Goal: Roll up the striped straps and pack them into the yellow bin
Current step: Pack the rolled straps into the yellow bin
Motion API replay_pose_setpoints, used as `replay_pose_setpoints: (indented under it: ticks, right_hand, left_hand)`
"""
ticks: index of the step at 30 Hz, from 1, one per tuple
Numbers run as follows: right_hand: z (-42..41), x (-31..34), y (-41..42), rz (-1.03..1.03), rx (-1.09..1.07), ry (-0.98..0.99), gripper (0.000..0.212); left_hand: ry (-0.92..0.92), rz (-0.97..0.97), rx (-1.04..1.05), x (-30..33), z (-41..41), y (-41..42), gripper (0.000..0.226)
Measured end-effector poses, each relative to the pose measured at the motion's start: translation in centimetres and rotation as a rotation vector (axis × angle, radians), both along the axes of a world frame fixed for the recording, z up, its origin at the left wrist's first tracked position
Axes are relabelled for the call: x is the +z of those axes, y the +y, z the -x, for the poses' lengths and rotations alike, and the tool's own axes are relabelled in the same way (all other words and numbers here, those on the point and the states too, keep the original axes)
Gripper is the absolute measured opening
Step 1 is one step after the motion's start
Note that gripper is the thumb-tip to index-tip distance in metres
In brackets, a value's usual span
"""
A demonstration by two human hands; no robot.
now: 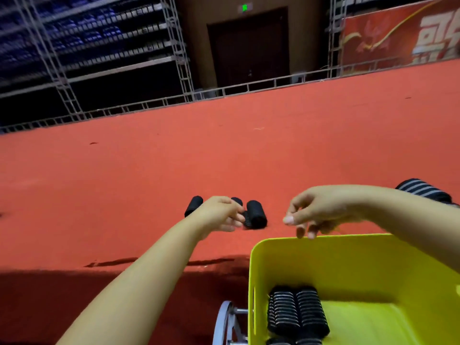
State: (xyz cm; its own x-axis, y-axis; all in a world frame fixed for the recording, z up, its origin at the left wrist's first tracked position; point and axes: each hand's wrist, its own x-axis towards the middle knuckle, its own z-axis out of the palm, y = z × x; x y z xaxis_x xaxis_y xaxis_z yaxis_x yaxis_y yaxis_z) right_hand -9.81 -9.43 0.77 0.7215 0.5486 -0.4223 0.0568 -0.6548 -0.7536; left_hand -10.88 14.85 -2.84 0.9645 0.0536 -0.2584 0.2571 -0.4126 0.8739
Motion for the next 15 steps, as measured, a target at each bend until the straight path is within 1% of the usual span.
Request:
replay_pose_setpoints:
  ticks: [2,5,6,7,9,11,13,15]
  right_hand:
    - [-2.8,-0.6,1.8,-0.078,-0.12,-0.039,0.013]
    - [-6.9,-3.1,4.7,-0.118,-0.313,0.028,0.009]
    - [-8.0,-4.2,5.5,-0.105,-0.36,0.059,0.014]
    - [-9.2,-5.3,6.3,-0.088,-0.397,0.082,0.024]
    - [-11.4,-7.2,7.7,-0.032,-0.442,0.109,0.04]
    - [-13.1,-8.5,8.9,0.019,-0.46,0.106,0.048]
    - [-14.4,-9.5,9.8,0.101,-0.447,0.09,0.052]
    - [-15.2,-10.4,10.7,0.172,-0.43,0.109,0.054]
  left_hand:
    - [0.023,-0.036,0.093,-1.4,-1.7,1.1,0.019]
    - [0.036,-0.085,0.226,-4.2,-4.8,2.3,0.012]
    - [0.032,-0.125,0.261,-4.9,-5.7,2.6,0.008]
    - [0.01,-0.18,0.285,-5.8,-6.8,3.0,0.008]
    - [-0.052,-0.281,0.323,-7.1,-8.6,3.6,0.019]
    - [-0.1,-0.333,0.316,-7.8,-9.6,3.4,0.019]
    - [-0.127,-0.362,0.283,-8.5,-10.9,3.2,0.031]
    - [-0.121,-0.425,0.219,-9.0,-12.1,2.9,0.036]
